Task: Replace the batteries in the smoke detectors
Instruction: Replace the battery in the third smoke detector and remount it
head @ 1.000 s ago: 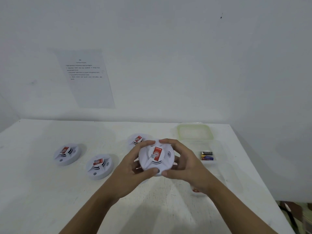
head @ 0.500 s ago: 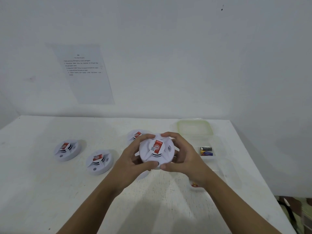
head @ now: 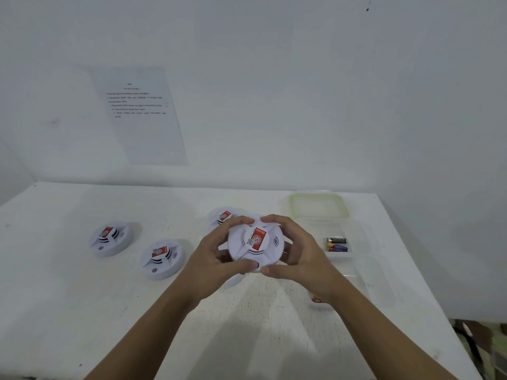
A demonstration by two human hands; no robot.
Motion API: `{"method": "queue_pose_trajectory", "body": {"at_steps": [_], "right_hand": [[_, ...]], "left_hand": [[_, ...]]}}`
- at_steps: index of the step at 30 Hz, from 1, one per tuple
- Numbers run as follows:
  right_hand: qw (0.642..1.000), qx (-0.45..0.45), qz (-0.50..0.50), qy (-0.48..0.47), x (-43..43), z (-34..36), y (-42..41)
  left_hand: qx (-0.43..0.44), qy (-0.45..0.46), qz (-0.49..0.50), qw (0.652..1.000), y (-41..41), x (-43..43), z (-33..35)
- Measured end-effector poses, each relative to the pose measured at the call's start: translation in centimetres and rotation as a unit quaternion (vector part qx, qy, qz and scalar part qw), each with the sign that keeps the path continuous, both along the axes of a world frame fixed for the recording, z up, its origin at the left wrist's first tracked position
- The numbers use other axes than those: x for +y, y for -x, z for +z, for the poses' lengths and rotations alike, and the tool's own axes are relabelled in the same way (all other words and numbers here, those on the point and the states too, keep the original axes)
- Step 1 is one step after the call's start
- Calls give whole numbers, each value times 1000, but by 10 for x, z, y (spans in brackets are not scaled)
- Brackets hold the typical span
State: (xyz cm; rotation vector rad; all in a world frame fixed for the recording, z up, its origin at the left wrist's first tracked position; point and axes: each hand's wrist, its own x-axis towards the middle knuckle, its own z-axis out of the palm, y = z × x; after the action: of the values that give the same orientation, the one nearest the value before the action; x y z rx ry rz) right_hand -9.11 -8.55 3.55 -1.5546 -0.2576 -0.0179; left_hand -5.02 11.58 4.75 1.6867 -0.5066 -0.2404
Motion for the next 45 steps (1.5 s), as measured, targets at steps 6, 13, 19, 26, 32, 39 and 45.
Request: {"method": "queue_pose_trajectory", "body": {"at_steps": [6,13,19,26,32,39,45], "right_hand": [[1000,-6,2,-3,-1,-1,-3],[1000,-1,4,-14,-2,-2,-5],[1000,10,6,-20,-5,-2,-6],[1000,14,8,-26,-6,-3,-8],[1000,15,4,-22,-5,-1,-8],[1000,14,-2,-20,-2,2,-7],[1000,20,-6,-21,-2,2,-6]], "left_hand": [[1,11,0,1000,-3,0,-2],[5,24,-20,999,-6,0,2],[14,23,-24,999,-8,-2,3],[18,32,-23,999,-8,-2,2],[21,28,-21,999,-7,-1,3],[15,20,-19,999,-7,1,4],[23,25,-9,999,-5,3,3]]}}
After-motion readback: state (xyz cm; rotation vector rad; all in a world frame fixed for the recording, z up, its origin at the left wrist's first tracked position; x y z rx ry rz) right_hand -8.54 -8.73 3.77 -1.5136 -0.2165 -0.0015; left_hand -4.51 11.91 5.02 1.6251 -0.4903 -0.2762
